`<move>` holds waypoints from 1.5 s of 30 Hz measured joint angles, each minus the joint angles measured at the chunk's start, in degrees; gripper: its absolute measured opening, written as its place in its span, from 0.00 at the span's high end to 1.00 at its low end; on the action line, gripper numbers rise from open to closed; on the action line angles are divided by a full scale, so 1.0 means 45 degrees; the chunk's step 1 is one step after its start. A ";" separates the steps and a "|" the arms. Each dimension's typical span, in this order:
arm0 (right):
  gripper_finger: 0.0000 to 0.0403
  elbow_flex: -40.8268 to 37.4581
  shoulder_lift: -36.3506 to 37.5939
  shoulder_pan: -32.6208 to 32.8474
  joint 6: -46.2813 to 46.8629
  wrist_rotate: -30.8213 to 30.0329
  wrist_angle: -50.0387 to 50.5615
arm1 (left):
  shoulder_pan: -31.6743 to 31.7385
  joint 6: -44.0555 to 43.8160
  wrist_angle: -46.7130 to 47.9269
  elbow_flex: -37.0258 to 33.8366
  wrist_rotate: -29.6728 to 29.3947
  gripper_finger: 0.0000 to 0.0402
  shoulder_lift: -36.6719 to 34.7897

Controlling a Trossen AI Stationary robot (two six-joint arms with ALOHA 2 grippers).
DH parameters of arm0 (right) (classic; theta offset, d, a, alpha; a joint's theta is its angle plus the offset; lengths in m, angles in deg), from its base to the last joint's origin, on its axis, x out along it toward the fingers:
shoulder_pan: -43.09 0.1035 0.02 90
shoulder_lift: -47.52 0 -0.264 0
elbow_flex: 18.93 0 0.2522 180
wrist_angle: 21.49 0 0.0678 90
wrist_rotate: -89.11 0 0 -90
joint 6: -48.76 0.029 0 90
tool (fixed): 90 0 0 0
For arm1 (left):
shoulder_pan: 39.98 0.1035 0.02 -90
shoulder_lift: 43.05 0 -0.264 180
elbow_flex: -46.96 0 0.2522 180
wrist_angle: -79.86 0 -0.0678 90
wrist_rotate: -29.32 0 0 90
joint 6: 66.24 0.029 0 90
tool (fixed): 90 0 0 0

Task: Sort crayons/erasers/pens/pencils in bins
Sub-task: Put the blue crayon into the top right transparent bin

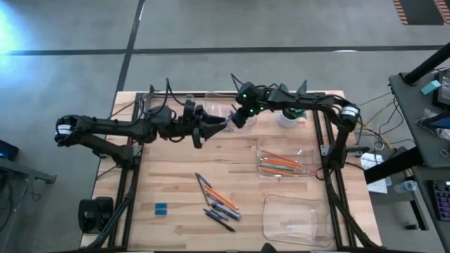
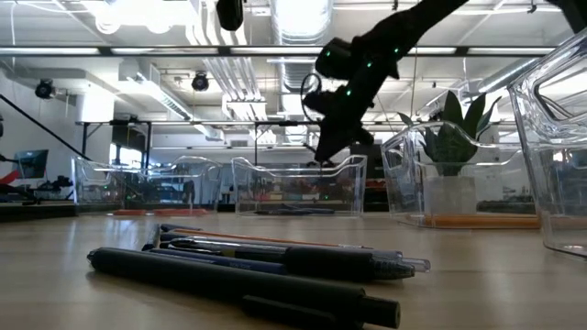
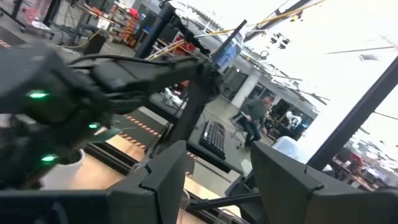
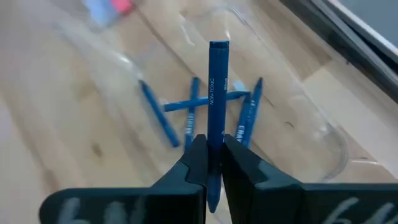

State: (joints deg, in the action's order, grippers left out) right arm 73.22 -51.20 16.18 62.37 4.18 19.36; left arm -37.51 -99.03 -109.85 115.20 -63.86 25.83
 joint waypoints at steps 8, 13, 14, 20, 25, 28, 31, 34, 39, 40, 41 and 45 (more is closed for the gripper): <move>0.93 0.1623 -0.2119 -0.0017 0.0302 -0.0229 0.1074 | -0.0434 -0.0327 -0.0005 0.0000 -0.0010 0.58 0.0005; 0.93 0.2787 -0.2990 -0.0020 -0.0108 -0.0335 0.1833 | -0.0591 -0.0322 -0.0010 0.0000 -0.0024 0.58 0.0005; 0.93 0.3011 -0.3111 -0.0020 -0.0128 -0.0405 0.2039 | -0.0597 -0.0322 -0.0010 0.0000 -0.0029 0.58 0.0005; 0.91 0.4286 -0.3707 0.0005 -0.0379 -0.0552 0.3315 | -0.0595 -0.0313 -0.0010 0.0000 -0.0038 0.58 0.0005; 0.91 0.4908 -0.3601 0.0116 -0.1287 -0.0861 0.3886 | -0.0595 -0.0308 -0.0005 -0.0014 -0.0044 0.58 0.0000; 0.92 0.5315 -0.3315 0.0240 -0.1982 -0.0881 0.3943 | -0.0595 -0.0308 0.0000 -0.0019 -0.0044 0.58 0.0000; 0.93 0.5637 -0.3161 0.0282 -0.2494 -0.0723 0.3866 | -0.0599 -0.0308 -0.0006 -0.0019 -0.0049 0.58 -0.0004; 0.93 0.5612 -0.3298 0.0286 -0.2502 -0.0737 0.3723 | -0.0634 -0.0308 -0.0005 -0.0023 -0.0049 0.58 -0.0005; 0.93 0.5268 -0.3916 0.0352 -0.2068 -0.0699 0.3232 | -0.0659 -0.0313 -0.0005 -0.0024 -0.0049 0.58 -0.0005; 0.93 0.5245 -0.4054 0.0381 -0.1995 -0.0703 0.3195 | -0.0659 -0.0313 -0.0010 -0.0024 -0.0049 0.58 -0.0005; 0.93 0.5245 -0.4187 0.0403 -0.1915 -0.0703 0.3168 | -0.0662 -0.0313 -0.0007 -0.0024 -0.0049 0.58 -0.0005; 0.93 0.5240 -0.4573 0.0486 -0.1831 -0.0703 0.3058 | -0.0683 -0.0313 -0.0005 -0.0024 -0.0044 0.58 -0.0005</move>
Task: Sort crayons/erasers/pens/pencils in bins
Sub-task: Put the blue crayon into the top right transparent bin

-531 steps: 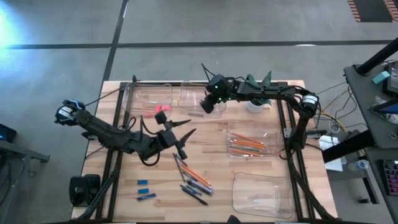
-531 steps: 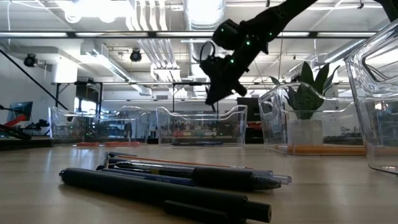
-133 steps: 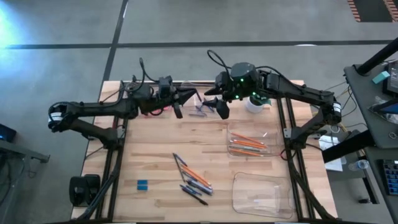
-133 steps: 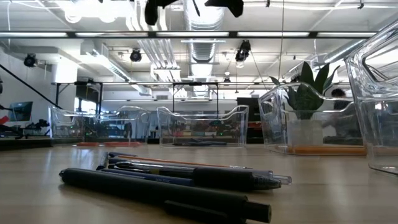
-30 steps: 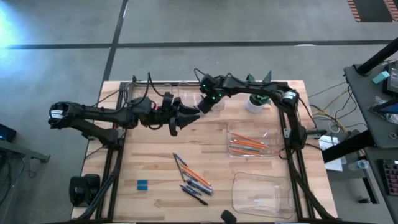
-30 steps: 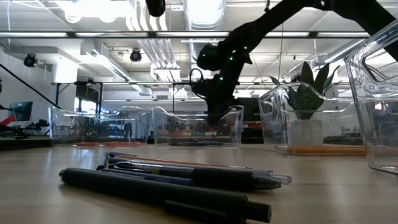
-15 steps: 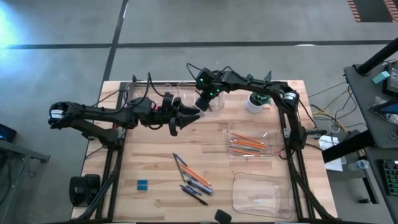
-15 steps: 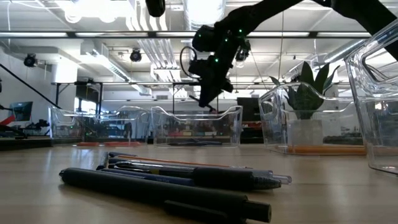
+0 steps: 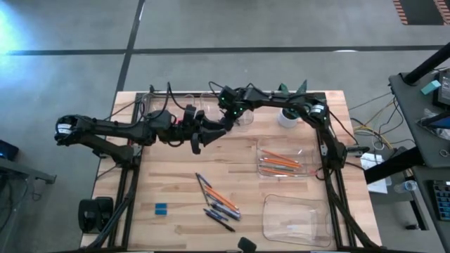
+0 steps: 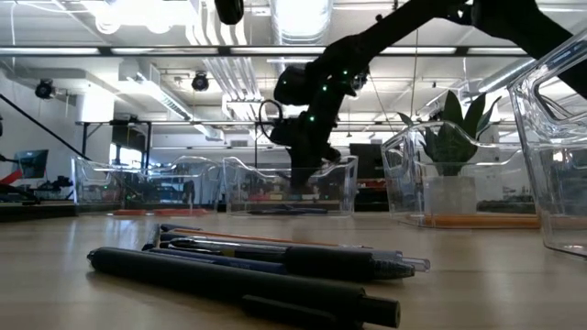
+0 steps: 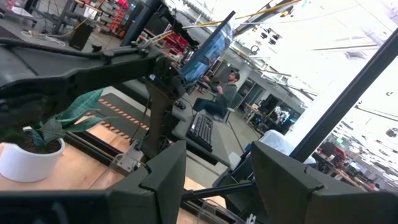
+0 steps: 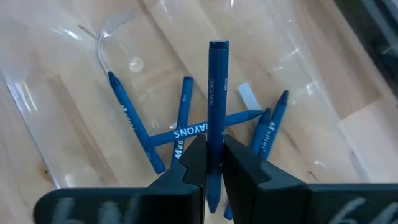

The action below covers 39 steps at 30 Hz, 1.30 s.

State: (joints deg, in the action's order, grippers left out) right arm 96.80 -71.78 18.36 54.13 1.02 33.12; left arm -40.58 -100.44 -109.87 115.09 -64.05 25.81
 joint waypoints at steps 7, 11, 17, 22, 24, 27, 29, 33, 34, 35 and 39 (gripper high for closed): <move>0.93 -0.0010 -0.0568 0.0000 0.0975 0.0004 -0.0079 | -0.0063 0.0000 0.0000 0.0000 0.0010 0.58 0.0000; 0.93 -0.0005 -0.0729 -0.0022 0.1871 0.0000 -0.0323 | -0.0063 0.0000 0.0000 0.0000 0.0010 0.58 0.0000; 0.93 -0.0005 -0.0798 -0.0063 0.2521 0.0000 -0.0412 | -0.0063 -0.0005 0.0000 0.0000 0.0015 0.58 0.0000; 0.92 -0.0005 -0.0793 -0.0068 0.2516 -0.0008 -0.0510 | -0.0063 -0.0007 0.0005 0.0000 0.0015 0.58 0.0000; 0.90 -0.0005 -0.0788 -0.0068 0.2512 -0.0115 -0.0518 | -0.0063 -0.0010 0.0005 0.0000 0.0015 0.58 0.0000; 0.84 -0.0005 -0.0788 -0.0087 0.2496 -0.0117 -0.0500 | -0.0073 -0.0015 0.0005 0.0000 0.0015 0.58 0.0000; 0.80 -0.0005 -0.0778 -0.0094 0.2482 -0.0117 -0.0492 | -0.0073 -0.0019 0.0005 -0.0005 0.0015 0.58 0.0000; 0.73 0.0030 -0.0727 -0.0097 0.2351 -0.0112 -0.0303 | -0.0073 -0.0024 0.0005 -0.0004 0.0019 0.58 0.0000; 0.71 0.0124 -0.0698 -0.0097 0.2322 -0.0112 -0.0102 | -0.0073 -0.0024 0.0005 -0.0004 0.0019 0.58 0.0000; 0.70 0.0259 -0.0632 -0.0100 0.2270 -0.0114 0.0043 | -0.0081 -0.0021 0.0005 -0.0003 0.0019 0.58 0.0000; 0.67 0.1285 -0.0390 -0.0121 0.1731 -0.0117 0.0939 | -0.0091 -0.0015 0.0005 -0.0011 0.0028 0.58 0.0000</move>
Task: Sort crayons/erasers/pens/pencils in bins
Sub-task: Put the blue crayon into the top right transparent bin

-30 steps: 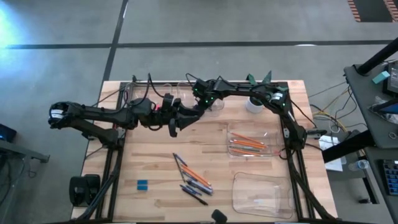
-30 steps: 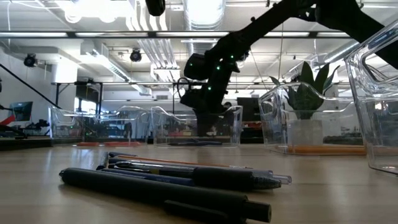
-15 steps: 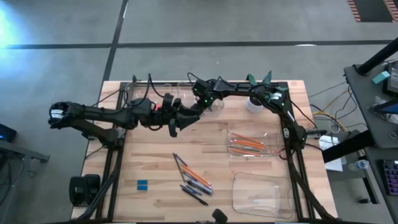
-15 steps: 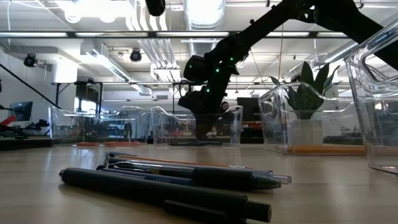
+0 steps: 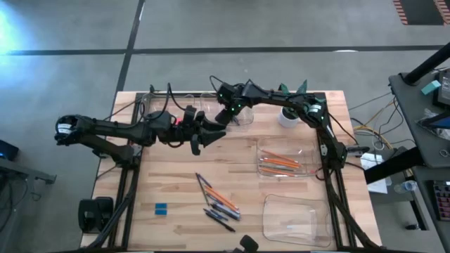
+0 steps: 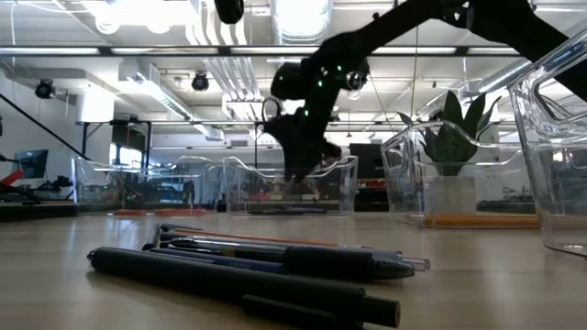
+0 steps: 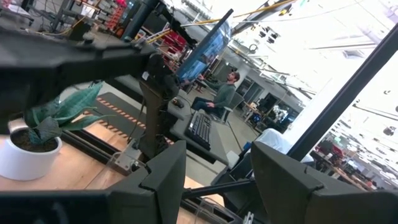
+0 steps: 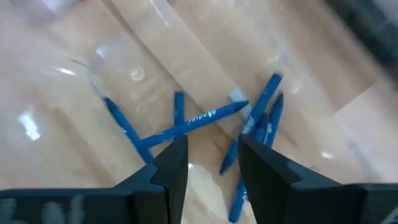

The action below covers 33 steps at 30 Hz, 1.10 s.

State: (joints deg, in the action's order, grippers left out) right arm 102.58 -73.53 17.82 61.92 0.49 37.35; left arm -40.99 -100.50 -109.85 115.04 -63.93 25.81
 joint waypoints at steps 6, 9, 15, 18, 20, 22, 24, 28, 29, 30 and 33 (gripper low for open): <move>0.67 0.2374 0.0017 0.0071 -0.0487 -0.0019 0.2555 | -0.0247 0.0005 0.0005 -0.0018 0.0339 0.58 0.0000; 0.69 0.3436 0.0106 0.0297 -0.0909 -0.0016 0.4014 | -0.0430 0.0000 0.0015 -0.0018 0.0838 0.58 -0.0003; 0.71 0.4469 0.0680 0.1141 -0.1705 -0.0015 0.6085 | -0.0487 0.0000 0.1273 -0.0071 0.0939 0.58 -0.0387; 0.73 0.4305 0.1376 0.1751 -0.1751 -0.0004 0.6680 | -0.0545 0.0000 0.2945 -0.0071 0.0938 0.58 -0.0719; 0.73 0.3996 0.1997 0.2171 -0.1656 -0.0005 0.6891 | -0.0591 0.0000 0.4711 -0.0071 0.0939 0.58 -0.0961; 0.74 0.3667 0.2685 0.2625 -0.1341 -0.0022 0.6791 | -0.0665 -0.0036 0.6605 -0.0072 0.0939 0.58 -0.1128; 0.73 0.3166 0.3369 0.3149 -0.0740 -0.0268 0.6387 | -0.0740 -0.0408 0.8194 -0.0076 0.0939 0.58 -0.1161; 0.74 0.1478 0.4705 0.4409 0.0659 -0.1175 0.4527 | -0.1032 -0.1328 1.0116 -0.0142 0.0915 0.58 -0.1065; 0.74 0.0972 0.4935 0.4764 0.1052 -0.1360 0.3975 | -0.1149 -0.1583 1.0405 -0.0219 0.0907 0.58 -0.1011; 0.74 0.0428 0.5153 0.5115 0.1419 -0.1513 0.3372 | -0.1277 -0.1838 1.0679 -0.0303 0.0902 0.58 -0.0948; 0.75 -0.1161 0.5603 0.6129 0.2177 -0.1753 0.1604 | -0.1793 -0.2740 1.1566 -0.0348 0.0900 0.58 -0.0829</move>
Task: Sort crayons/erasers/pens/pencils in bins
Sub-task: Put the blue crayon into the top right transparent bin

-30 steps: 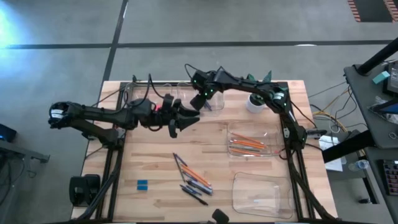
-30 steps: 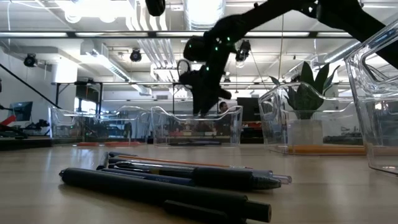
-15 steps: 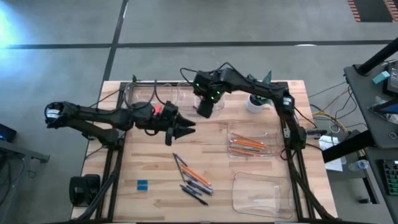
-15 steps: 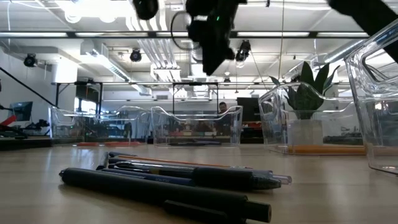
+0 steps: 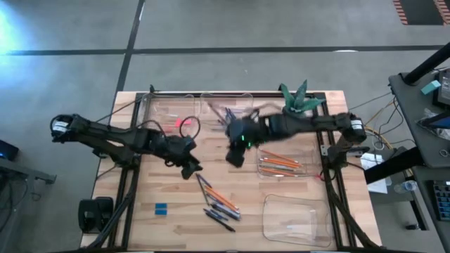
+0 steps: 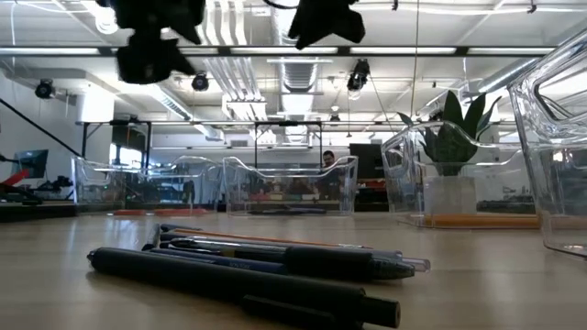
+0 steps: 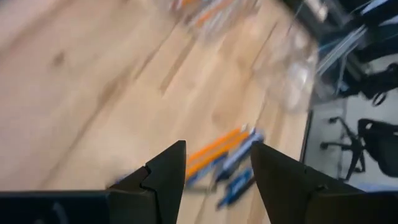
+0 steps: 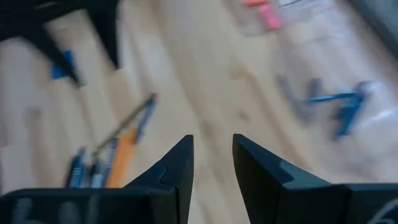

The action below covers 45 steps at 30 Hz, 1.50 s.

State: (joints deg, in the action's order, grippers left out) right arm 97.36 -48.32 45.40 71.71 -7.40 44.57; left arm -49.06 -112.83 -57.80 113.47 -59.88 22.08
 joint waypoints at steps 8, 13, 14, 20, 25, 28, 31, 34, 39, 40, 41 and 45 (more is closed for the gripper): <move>0.75 -0.2511 -0.0402 0.1468 0.0152 -0.0012 -0.4840 | -0.2164 -0.3954 0.2236 -0.0175 0.0011 0.58 -0.0168; 0.75 -0.2800 -0.1340 0.1550 0.1762 0.0015 -0.5387 | -0.3708 -0.6730 0.2485 -0.0185 0.0034 0.58 -0.0201; 0.75 -0.2797 -0.1528 0.1548 0.2003 0.0116 -0.5407 | -0.3981 -0.7267 0.2506 -0.0185 0.0034 0.58 -0.0201; 0.75 -0.2605 -0.2616 0.1599 0.2381 0.0204 -0.5405 | -0.5280 -0.9787 0.2432 -0.0170 0.0049 0.58 -0.0259; 0.71 -0.2574 -0.3300 0.1602 0.3115 0.0690 -0.5407 | -0.6151 -1.0583 0.2427 -0.0087 0.0048 0.58 -0.0269; 0.67 -0.2254 -0.3849 0.1599 0.3451 0.1102 -0.5522 | -0.6441 -1.0578 0.2439 -0.0087 0.0051 0.58 -0.0269; 0.62 -0.1582 -0.4585 0.1599 0.3584 0.1129 -0.5543 | -0.6568 -1.0551 0.2442 -0.0088 0.0053 0.58 -0.0276; 0.60 -0.0532 -0.5445 0.1564 0.3929 0.1140 -0.5279 | -0.6763 -1.0211 0.2442 -0.0092 0.0076 0.58 -0.0326; 0.59 0.1933 -0.6935 0.1465 0.4145 0.0803 -0.3213 | -0.7169 -0.9817 0.2465 -0.0101 0.0102 0.58 -0.0464; 0.59 0.2486 -0.7263 0.1453 0.4145 0.0501 -0.2568 | -0.7256 -0.9801 0.2469 -0.0127 0.0102 0.58 -0.0519; 0.60 0.3001 -0.7599 0.1421 0.4141 0.0249 -0.2010 | -0.7349 -0.9789 0.2551 -0.0131 0.0097 0.58 -0.0553; 0.62 0.4824 -0.8786 0.1362 0.3963 0.0117 -0.0766 | -0.7738 -0.9546 0.2580 -0.0141 0.0062 0.58 -0.0684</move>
State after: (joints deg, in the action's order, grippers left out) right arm 119.07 -87.86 51.53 89.55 -6.87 41.12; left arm -83.88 -155.79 -46.19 112.84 -59.60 19.00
